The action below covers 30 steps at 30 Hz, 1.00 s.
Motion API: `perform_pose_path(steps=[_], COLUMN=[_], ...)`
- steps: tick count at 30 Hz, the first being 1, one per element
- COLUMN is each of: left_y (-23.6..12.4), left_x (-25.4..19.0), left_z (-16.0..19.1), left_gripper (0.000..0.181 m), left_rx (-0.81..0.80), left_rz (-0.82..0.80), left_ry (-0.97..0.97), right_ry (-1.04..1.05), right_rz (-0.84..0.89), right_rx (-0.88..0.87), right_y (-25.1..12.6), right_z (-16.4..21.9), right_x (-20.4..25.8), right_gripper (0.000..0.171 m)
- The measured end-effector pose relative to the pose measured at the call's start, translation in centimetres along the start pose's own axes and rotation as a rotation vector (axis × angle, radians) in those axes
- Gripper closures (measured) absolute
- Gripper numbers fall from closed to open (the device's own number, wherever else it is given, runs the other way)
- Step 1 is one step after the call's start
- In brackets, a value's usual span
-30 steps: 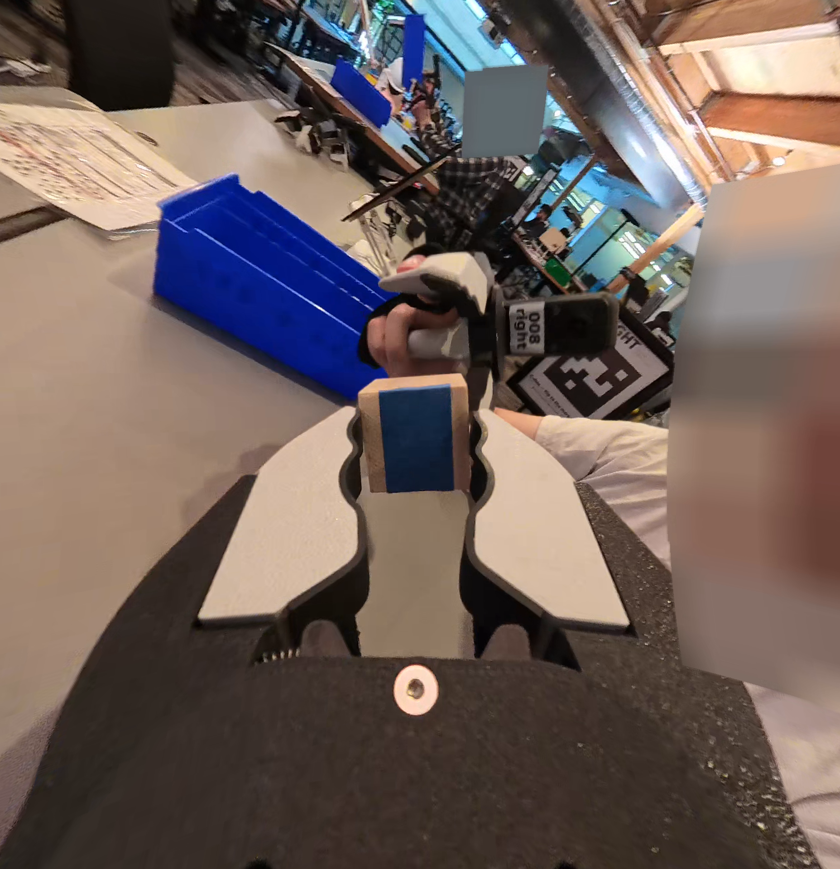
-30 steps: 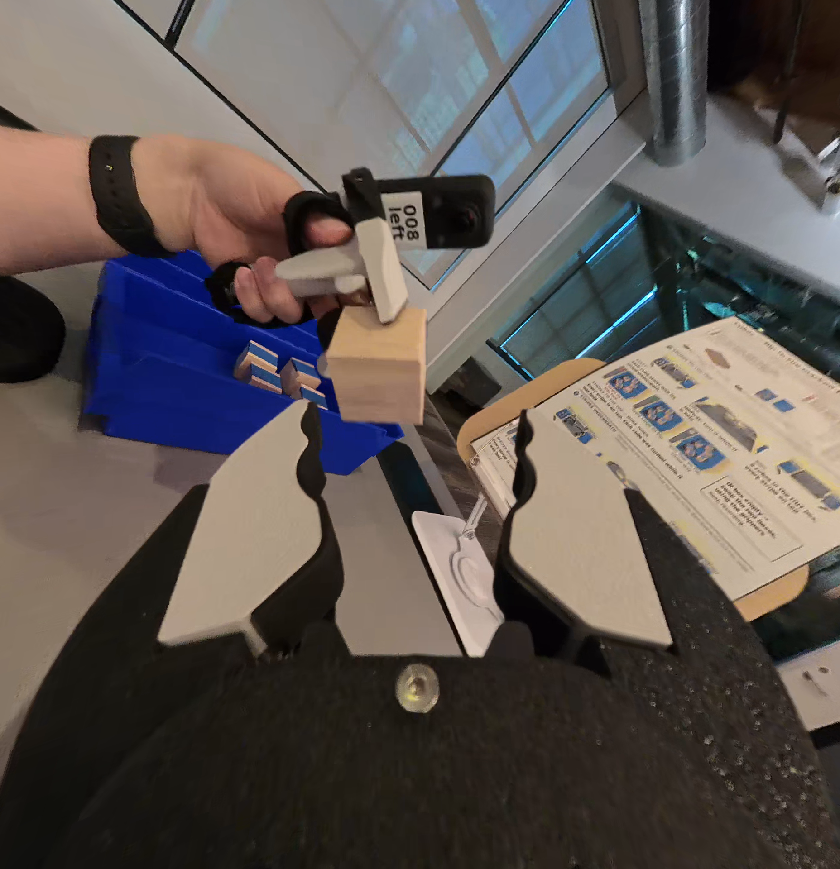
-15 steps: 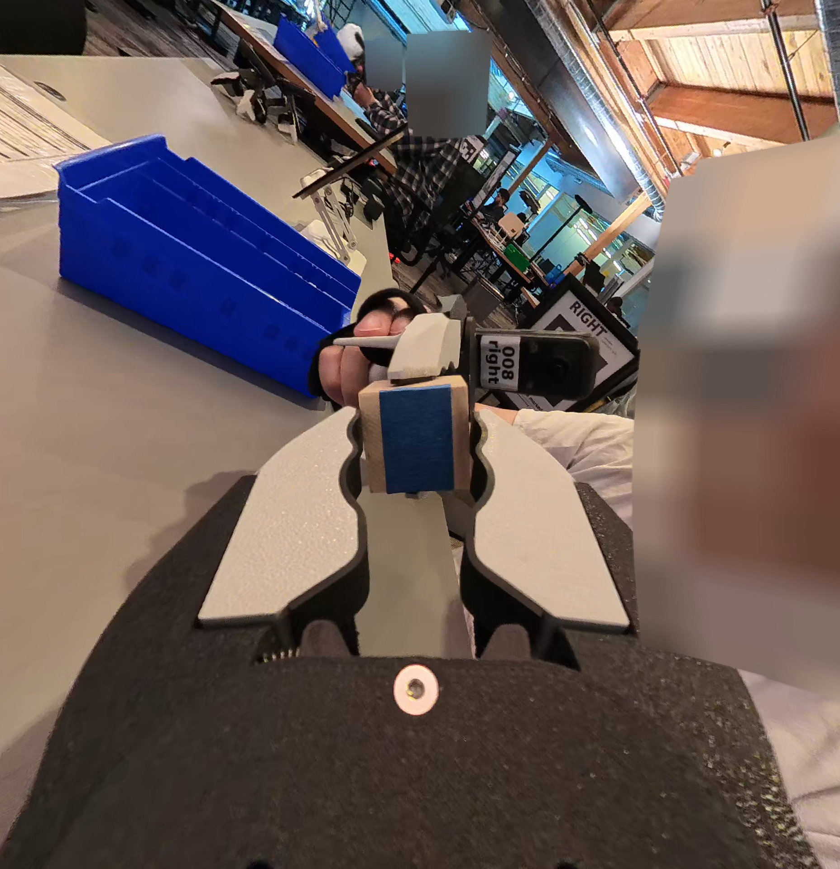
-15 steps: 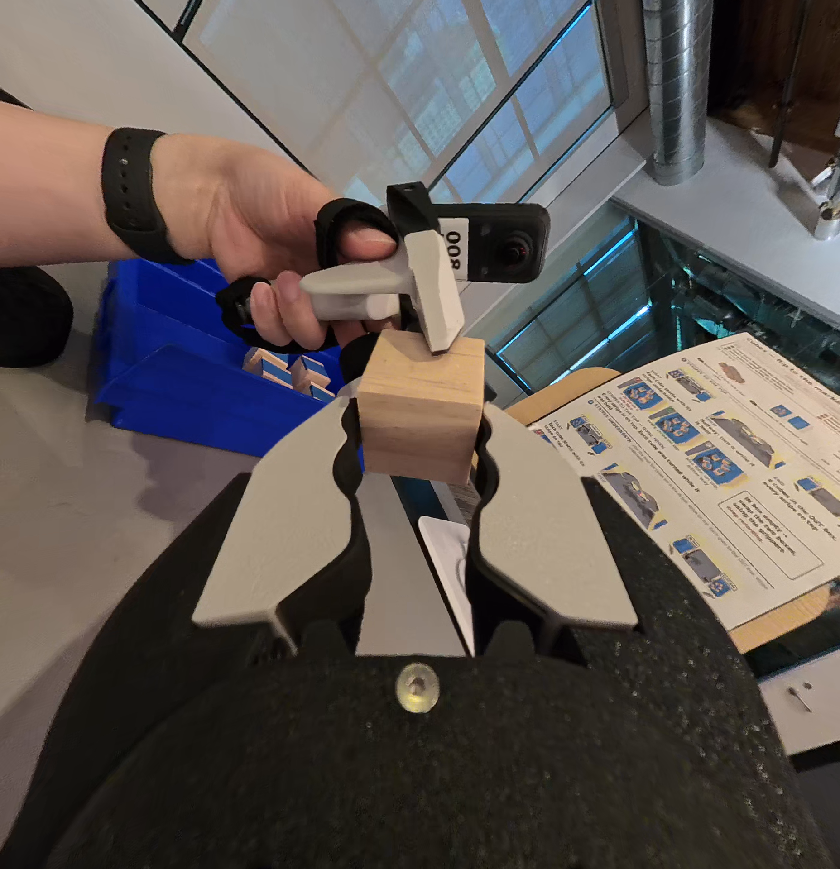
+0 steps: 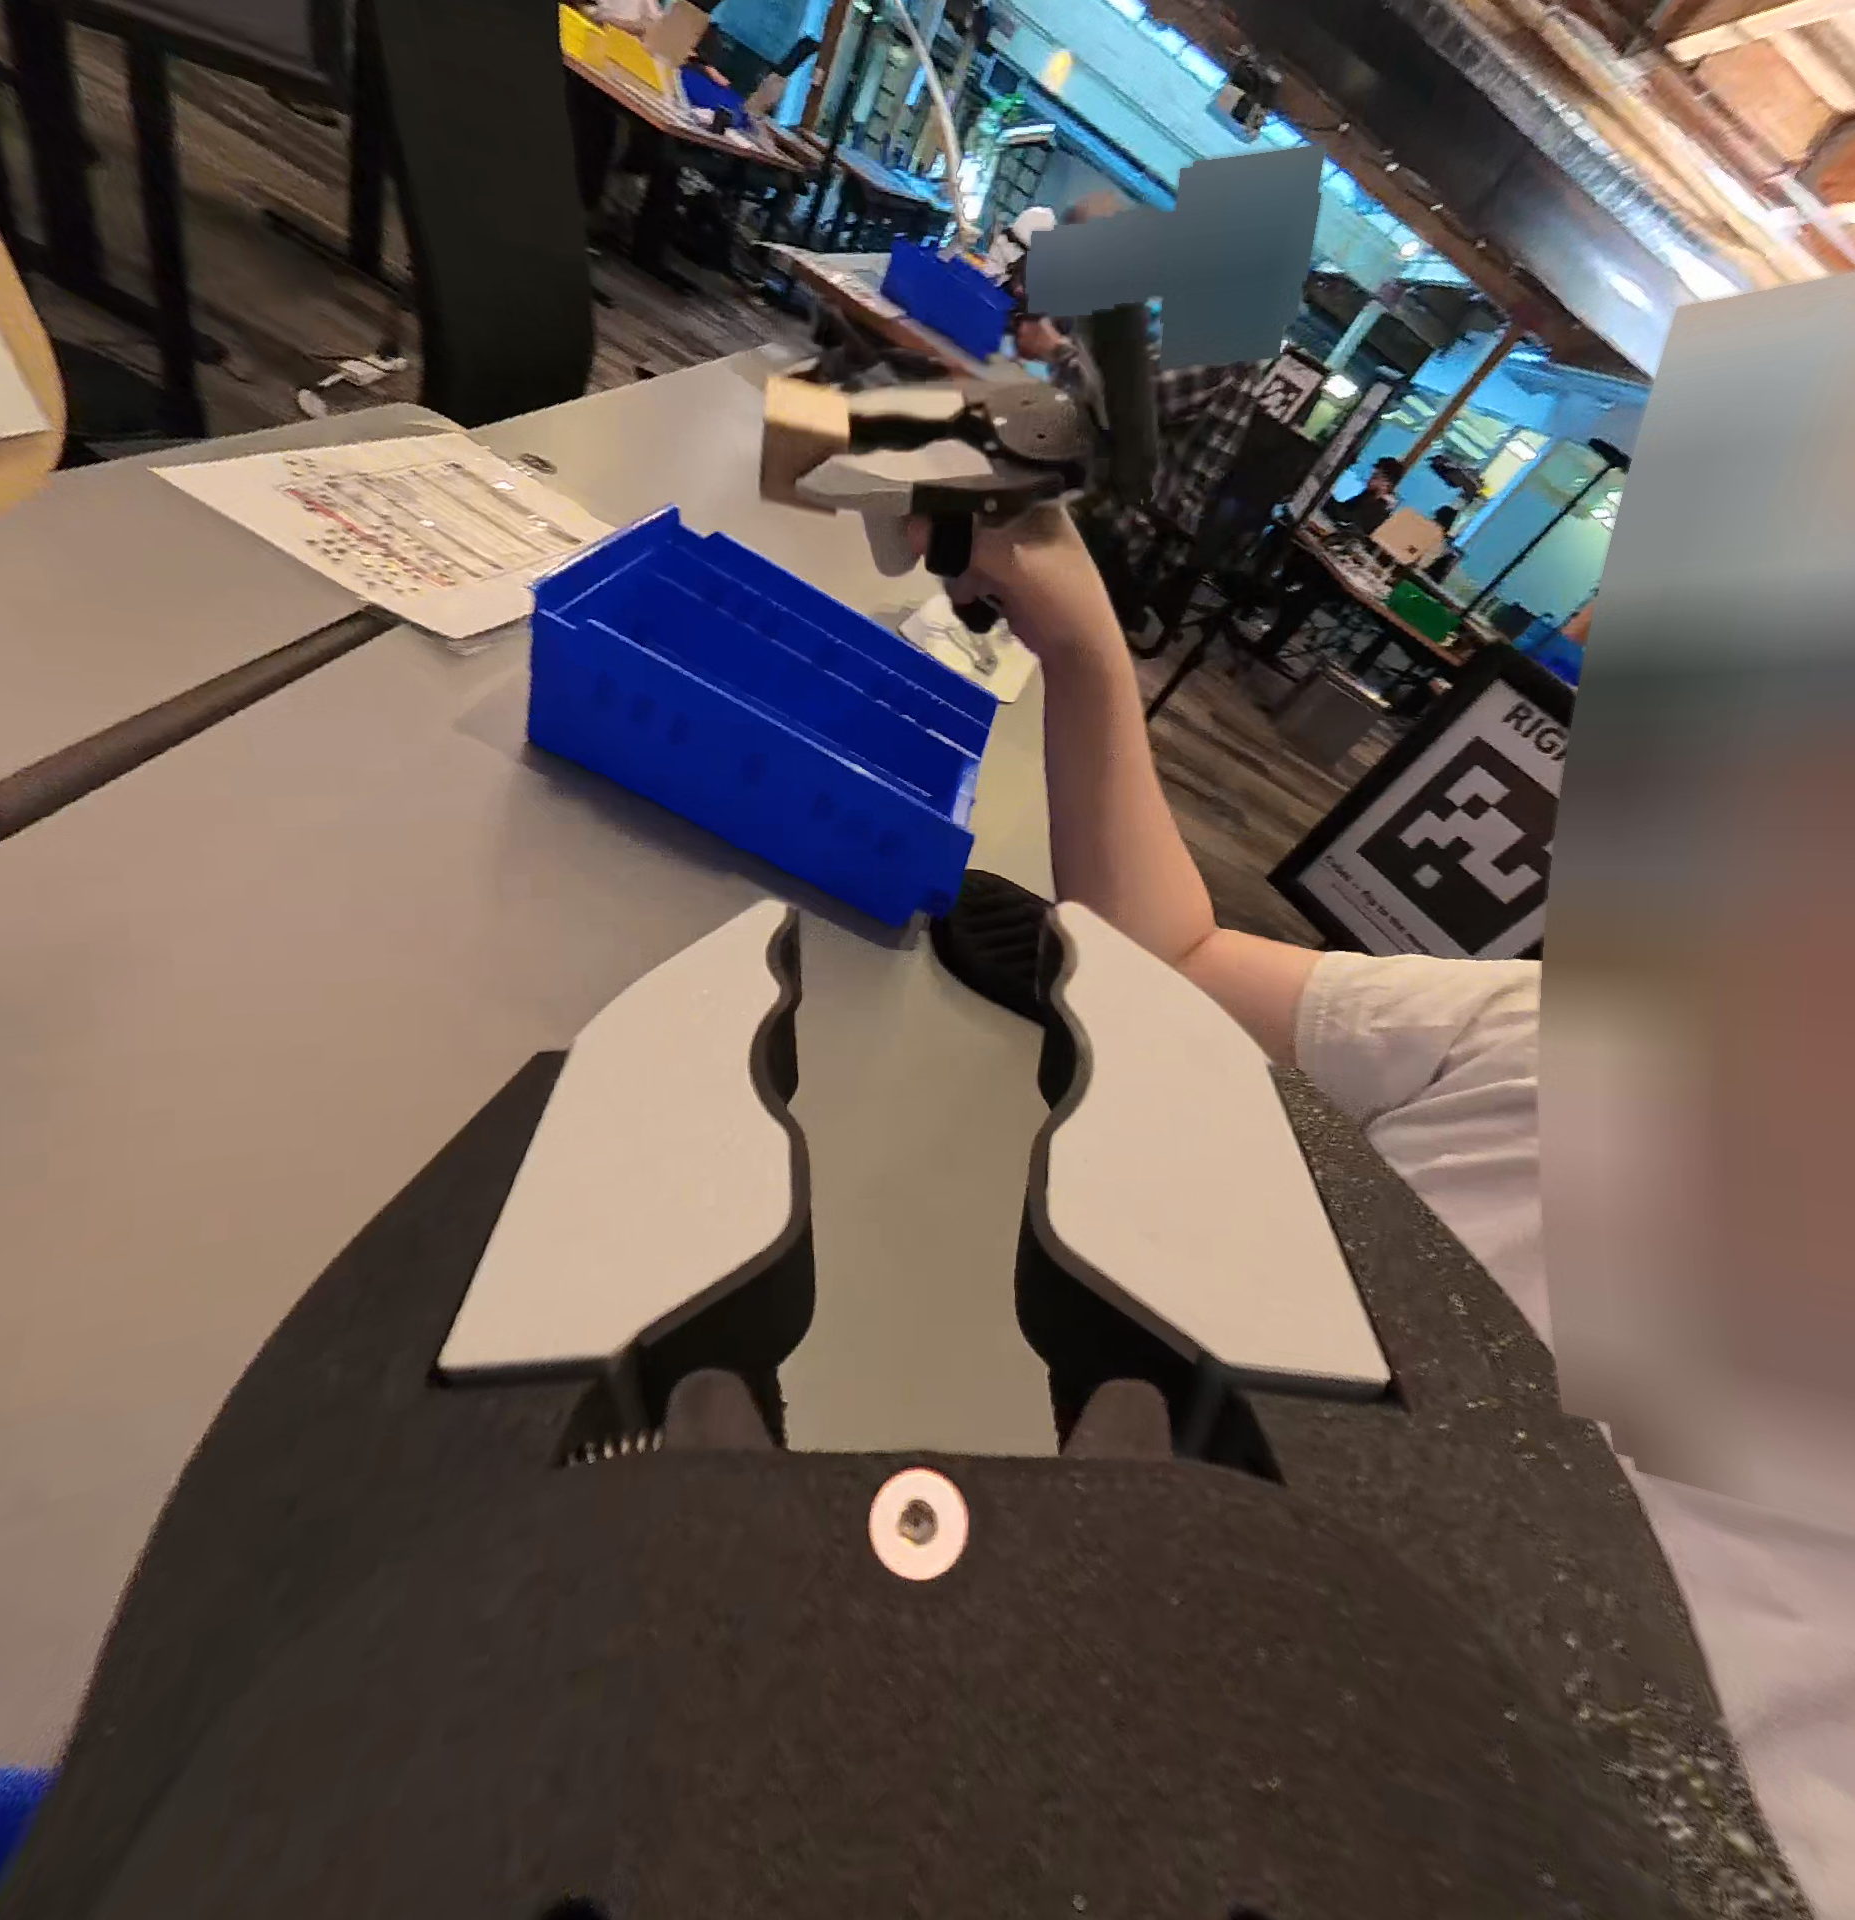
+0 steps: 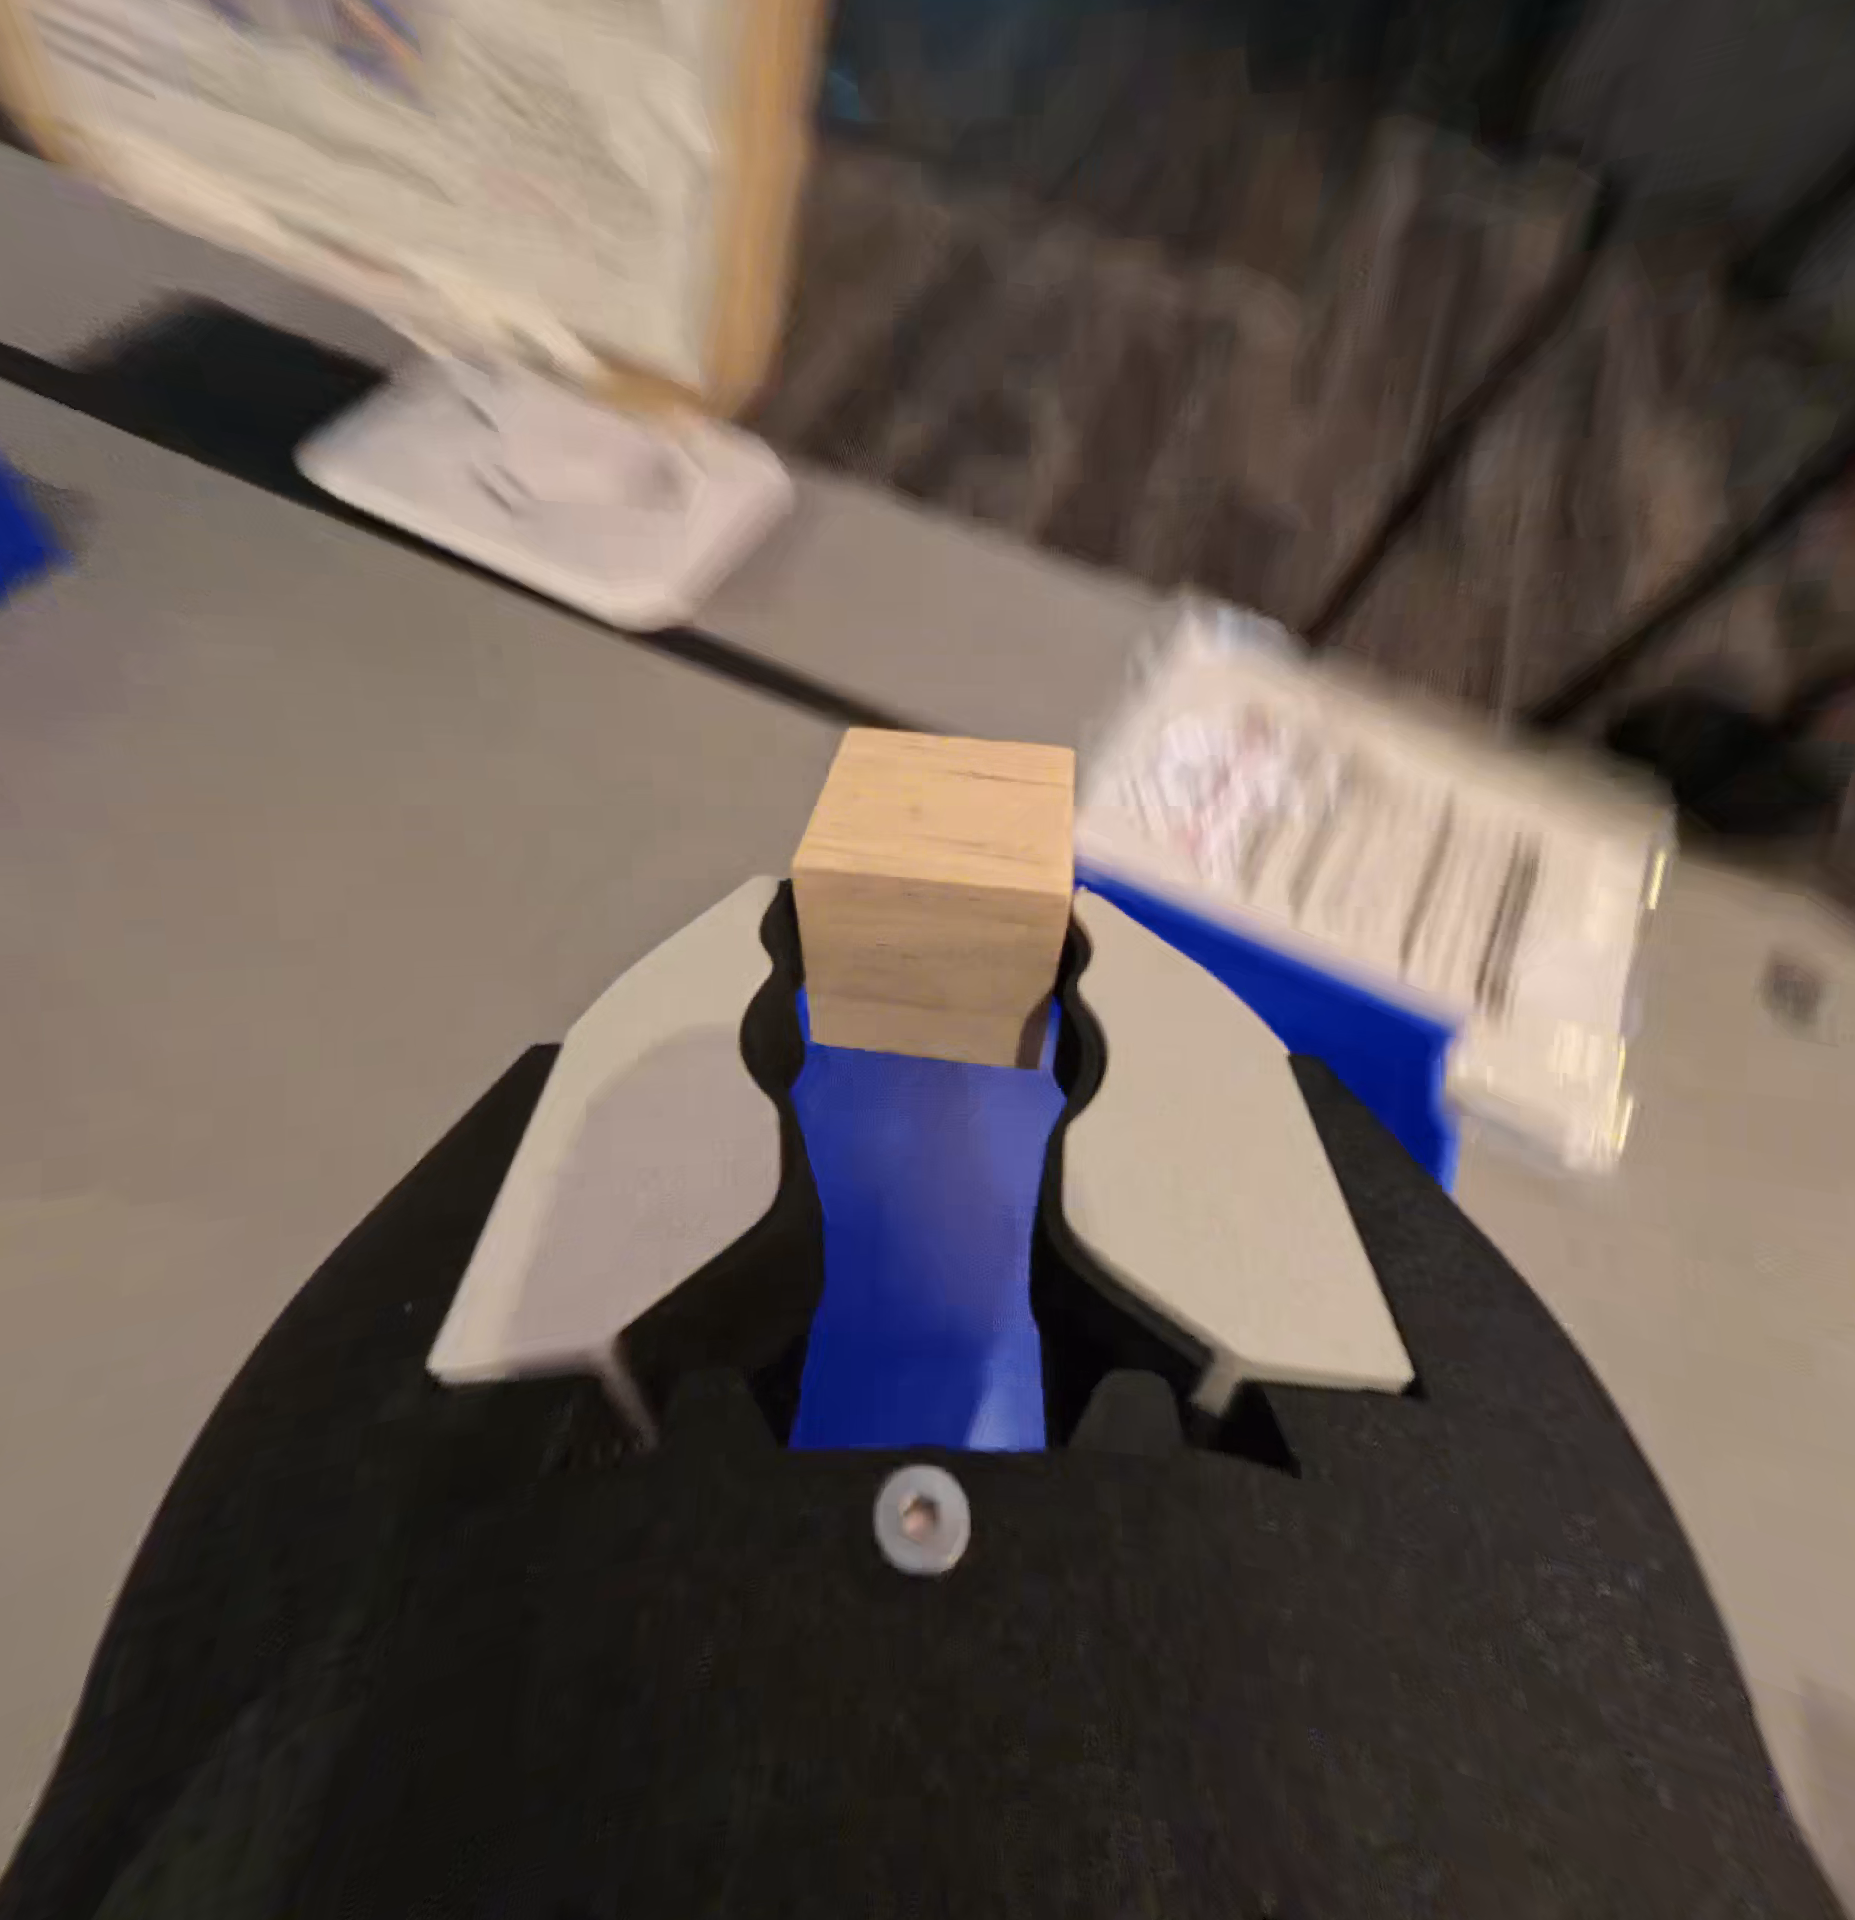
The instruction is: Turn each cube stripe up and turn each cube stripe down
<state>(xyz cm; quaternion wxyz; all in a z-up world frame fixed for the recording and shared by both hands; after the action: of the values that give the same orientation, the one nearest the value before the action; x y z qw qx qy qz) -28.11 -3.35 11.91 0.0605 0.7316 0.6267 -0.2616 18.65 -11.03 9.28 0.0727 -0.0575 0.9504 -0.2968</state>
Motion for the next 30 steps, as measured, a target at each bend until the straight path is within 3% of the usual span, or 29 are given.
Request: perform_pose_path(steps=[3,5,8,14,30], left_y=[0.1,0.3,0.7,1.2,1.7], left_x=[0.0,-0.1,-0.3,0.0,0.0], left_z=[0.2,0.2,0.3,0.5,0.7], left_gripper=[0.142,0.143,0.145,0.145,0.145], left_rx=[0.052,0.072,0.086,0.108,0.142], left_rz=[-0.055,-0.064,-0.057,-0.048,-0.035], left_ry=[0.021,0.028,0.031,0.014,-0.007], right_ry=[0.251,0.338,0.378,0.319,0.323], right_rz=[0.009,-0.068,-0.148,-0.118,-0.073], right_rx=[0.286,0.376,0.473,0.627,0.690], right_y=[3.6,5.8,8.6,12.4,14.4], right_z=[5.1,7.0,7.7,7.1,7.1], right_x=[-5.3,-6.2,-5.3,-2.5,-0.9], right_gripper=[0.125,0.125,0.125,0.125,0.125])
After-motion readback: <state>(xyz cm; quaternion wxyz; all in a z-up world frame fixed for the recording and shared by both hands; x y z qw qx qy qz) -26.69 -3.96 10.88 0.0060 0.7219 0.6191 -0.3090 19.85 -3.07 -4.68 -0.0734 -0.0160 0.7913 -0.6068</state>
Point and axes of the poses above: each gripper's, where its closed fingertips meet, y out along the fingers, z out of its underside, x = y × z across the jaws, the point moved 10 cm from there along -y, back along the fingers, and after that the axes turned 4 degrees about x, right-handed, at the moved point
